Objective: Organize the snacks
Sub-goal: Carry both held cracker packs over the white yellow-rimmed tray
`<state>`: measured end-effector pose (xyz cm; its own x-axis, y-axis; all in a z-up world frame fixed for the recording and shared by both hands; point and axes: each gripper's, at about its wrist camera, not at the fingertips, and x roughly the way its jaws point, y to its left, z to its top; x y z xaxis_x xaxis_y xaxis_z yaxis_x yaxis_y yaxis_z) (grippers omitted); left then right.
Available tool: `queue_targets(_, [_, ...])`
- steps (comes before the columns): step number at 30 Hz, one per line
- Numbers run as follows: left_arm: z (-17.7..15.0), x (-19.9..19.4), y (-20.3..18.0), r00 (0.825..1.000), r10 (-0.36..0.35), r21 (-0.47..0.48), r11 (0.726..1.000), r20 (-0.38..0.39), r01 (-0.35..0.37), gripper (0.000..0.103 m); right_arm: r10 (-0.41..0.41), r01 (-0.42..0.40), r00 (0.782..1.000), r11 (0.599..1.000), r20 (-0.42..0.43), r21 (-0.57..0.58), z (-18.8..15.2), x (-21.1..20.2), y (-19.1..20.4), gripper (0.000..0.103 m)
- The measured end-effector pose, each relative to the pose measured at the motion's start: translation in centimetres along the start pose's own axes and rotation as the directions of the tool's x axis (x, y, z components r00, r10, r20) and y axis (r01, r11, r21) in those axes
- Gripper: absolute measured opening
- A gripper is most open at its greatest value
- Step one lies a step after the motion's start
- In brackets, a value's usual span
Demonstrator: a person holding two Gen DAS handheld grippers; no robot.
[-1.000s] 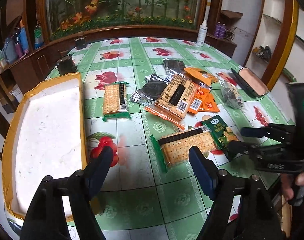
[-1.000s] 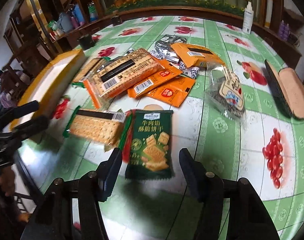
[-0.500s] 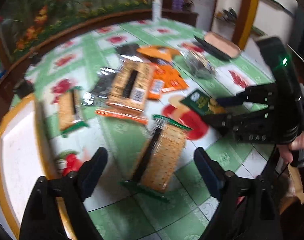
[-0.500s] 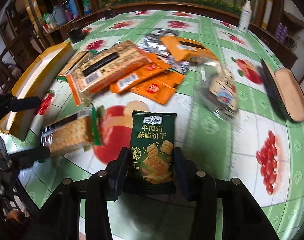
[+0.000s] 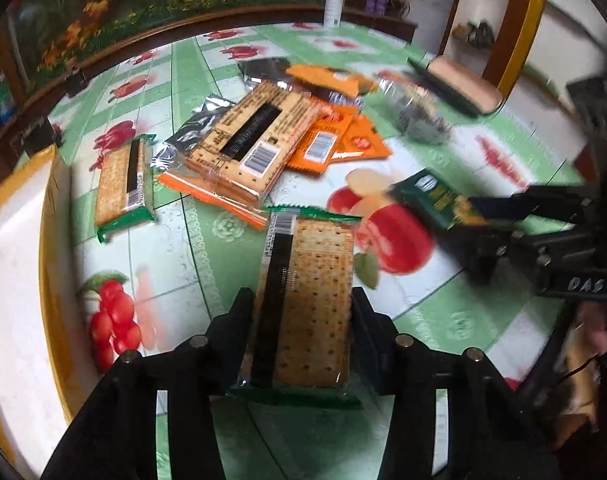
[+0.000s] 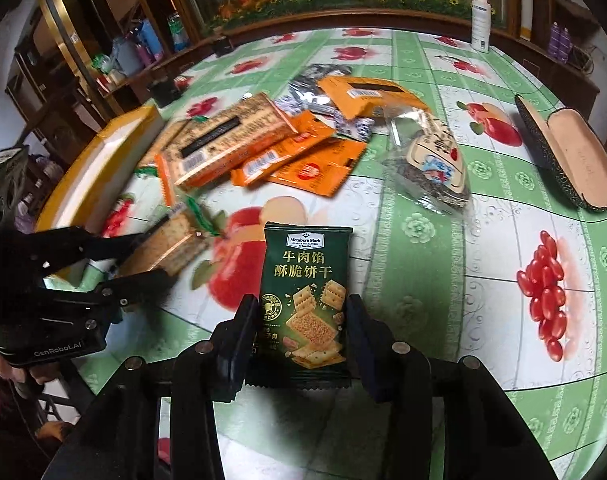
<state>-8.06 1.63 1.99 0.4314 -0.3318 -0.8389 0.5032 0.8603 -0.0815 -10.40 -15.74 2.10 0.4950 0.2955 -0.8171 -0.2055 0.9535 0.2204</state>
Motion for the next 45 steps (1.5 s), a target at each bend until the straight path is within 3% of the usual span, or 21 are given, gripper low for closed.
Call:
queue_targets(13, [0.0,-6.1,2.1,0.989,-0.02,-0.083,0.996,0.148,0.033,0.045,0.091,-0.087,0.994,0.993,0.054,-0.074,2.0,-1.7,5.3,0.048])
queue_targets(15, [-0.1,-7.2,3.0,0.985,-0.008,-0.1,0.995,0.173,0.025,0.031,0.106,-0.101,0.993,0.991,0.059,-0.092,2.7,-1.7,6.5,0.048])
queue_targets(17, [-0.1,-8.3,4.3,0.981,-0.003,-0.134,0.99,0.196,0.03,0.029,0.12,-0.113,0.991,0.987,0.059,-0.111,3.2,-1.7,7.6,0.048])
queue_targets(22, [-1.0,-8.8,6.5,0.986,-0.013,-0.171,0.984,0.169,0.043,0.03,0.109,-0.1,0.992,0.985,0.059,-0.138,4.2,-1.5,9.1,0.048])
queue_targets(24, [-1.5,-8.7,5.9,0.988,-0.036,-0.121,0.991,0.153,0.055,0.045,0.107,-0.099,0.992,0.987,0.06,-0.125,3.9,-1.6,8.8,0.048])
queue_targets(26, [-1.9,-8.7,4.8,0.988,-0.044,-0.044,0.998,0.149,0.051,0.081,0.116,-0.11,0.992,0.988,0.053,-0.106,3.5,-1.5,8.2,0.048])
queue_targets(28, [-2.2,-8.4,3.5,0.99,-0.039,0.025,0.999,0.133,0.036,0.086,0.128,-0.124,0.991,0.989,0.041,-0.084,3.0,-1.2,7.6,0.048])
queue_targets(34, [-3.1,-6.2,-0.5,0.999,-0.009,0.233,0.972,0.054,-0.004,0.086,0.135,-0.133,0.99,0.99,0.029,-0.042,1.0,-1.1,6.0,0.048])
queue_targets(36, [-3.3,-5.3,-1.1,0.999,0.037,0.273,0.961,0.026,-0.043,0.08,0.136,-0.135,0.99,0.99,0.034,-0.034,0.7,-1.3,5.5,0.048])
queue_targets(38, [-3.3,-4.2,-0.7,0.997,0.072,0.262,0.963,-0.019,-0.064,0.056,0.141,-0.14,0.989,0.99,0.036,-0.026,0.3,-1.5,5.0,0.048])
queue_targets(39, [-3.4,-3.5,-0.1,0.996,0.076,0.247,0.967,-0.054,-0.061,0.051,0.145,-0.145,0.989,0.989,0.036,-0.023,0.2,-1.5,4.8,0.048])
queue_targets(45, [-3.6,-2.6,-0.6,0.987,0.146,0.303,0.945,-0.062,-0.121,0.05,0.167,-0.166,0.985,0.986,0.039,-0.019,-0.1,-1.5,4.2,0.048])
